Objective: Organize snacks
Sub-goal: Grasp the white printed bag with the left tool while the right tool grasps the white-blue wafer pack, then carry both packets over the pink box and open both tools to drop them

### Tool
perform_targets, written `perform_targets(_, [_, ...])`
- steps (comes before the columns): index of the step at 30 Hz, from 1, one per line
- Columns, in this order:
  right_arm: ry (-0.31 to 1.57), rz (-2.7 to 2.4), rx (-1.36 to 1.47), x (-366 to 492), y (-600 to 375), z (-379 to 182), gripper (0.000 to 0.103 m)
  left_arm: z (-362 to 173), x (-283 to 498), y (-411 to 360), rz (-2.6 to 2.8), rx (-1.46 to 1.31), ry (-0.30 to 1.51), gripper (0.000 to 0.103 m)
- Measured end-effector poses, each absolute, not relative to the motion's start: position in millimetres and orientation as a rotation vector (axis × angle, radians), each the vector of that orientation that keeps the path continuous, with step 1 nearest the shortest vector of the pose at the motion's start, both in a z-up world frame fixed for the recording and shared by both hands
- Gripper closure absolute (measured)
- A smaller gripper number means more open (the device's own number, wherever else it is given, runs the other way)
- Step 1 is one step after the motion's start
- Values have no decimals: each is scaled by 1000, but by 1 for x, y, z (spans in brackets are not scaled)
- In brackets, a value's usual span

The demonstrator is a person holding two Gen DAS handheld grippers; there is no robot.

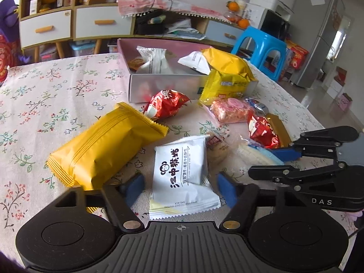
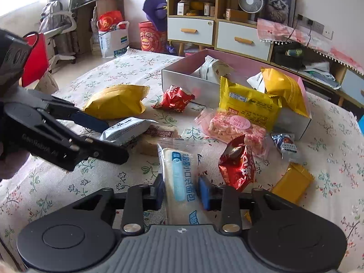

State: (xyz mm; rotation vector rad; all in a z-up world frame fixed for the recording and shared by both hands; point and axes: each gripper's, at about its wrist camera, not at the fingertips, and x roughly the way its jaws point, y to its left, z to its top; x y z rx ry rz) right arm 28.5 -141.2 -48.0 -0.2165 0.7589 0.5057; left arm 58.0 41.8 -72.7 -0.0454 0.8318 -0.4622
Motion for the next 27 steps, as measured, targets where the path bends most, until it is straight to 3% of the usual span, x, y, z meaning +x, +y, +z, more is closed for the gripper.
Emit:
perform_targets(10, [784, 493, -173, 35, -146, -39, 92, -63, 55, 35, -453, -21, 828, 62])
perform_targets(27, [821, 488, -16, 50, -157, -16, 92, -40, 51, 38, -442, -50, 786, 67])
